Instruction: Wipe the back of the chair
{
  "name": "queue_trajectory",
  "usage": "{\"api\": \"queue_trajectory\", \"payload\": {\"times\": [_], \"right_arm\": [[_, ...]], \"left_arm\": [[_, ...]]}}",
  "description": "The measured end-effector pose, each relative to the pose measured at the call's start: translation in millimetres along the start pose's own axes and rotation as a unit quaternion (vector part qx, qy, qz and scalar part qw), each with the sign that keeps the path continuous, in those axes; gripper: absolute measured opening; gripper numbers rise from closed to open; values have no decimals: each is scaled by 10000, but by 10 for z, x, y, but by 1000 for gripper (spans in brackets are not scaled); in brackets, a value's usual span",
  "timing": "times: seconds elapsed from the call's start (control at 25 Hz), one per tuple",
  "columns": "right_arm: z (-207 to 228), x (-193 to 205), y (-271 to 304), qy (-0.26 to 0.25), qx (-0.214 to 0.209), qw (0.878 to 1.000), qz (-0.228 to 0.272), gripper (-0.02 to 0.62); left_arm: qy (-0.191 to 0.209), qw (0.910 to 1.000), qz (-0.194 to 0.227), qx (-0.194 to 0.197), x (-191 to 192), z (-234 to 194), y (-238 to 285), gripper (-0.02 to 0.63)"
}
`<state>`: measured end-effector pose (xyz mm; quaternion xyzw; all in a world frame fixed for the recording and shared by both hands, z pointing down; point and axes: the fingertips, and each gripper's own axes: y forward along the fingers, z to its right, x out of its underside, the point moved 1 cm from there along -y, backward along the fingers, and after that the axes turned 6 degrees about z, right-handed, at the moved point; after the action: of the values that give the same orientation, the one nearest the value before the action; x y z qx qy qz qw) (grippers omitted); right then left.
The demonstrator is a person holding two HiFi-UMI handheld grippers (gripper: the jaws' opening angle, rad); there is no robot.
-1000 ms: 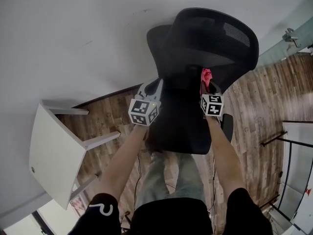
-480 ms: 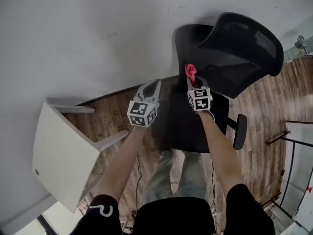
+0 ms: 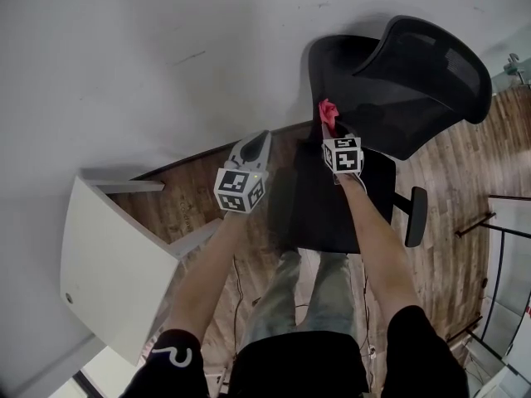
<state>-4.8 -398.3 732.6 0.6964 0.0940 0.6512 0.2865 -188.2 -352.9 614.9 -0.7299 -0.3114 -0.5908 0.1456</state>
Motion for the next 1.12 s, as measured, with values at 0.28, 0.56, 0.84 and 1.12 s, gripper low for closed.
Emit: {"api": "queue_trajectory", "payload": {"times": [0.28, 0.56, 0.84, 1.12], "right_arm": [[316, 122, -172, 318, 273, 9991, -82, 74], [770, 253, -457, 446, 478, 9978, -59, 74], [1453, 404, -800, 651, 781, 9948, -11, 74], [2213, 627, -1198, 990, 1136, 9886, 34, 74]], "left_arm": [[62, 10000, -20, 53, -22, 151, 75, 22], [146, 9997, -44, 210, -1, 566, 254, 21], [248, 9990, -88, 360, 37, 1099, 504, 22], [226, 9989, -147, 396, 104, 1570, 780, 21]]}}
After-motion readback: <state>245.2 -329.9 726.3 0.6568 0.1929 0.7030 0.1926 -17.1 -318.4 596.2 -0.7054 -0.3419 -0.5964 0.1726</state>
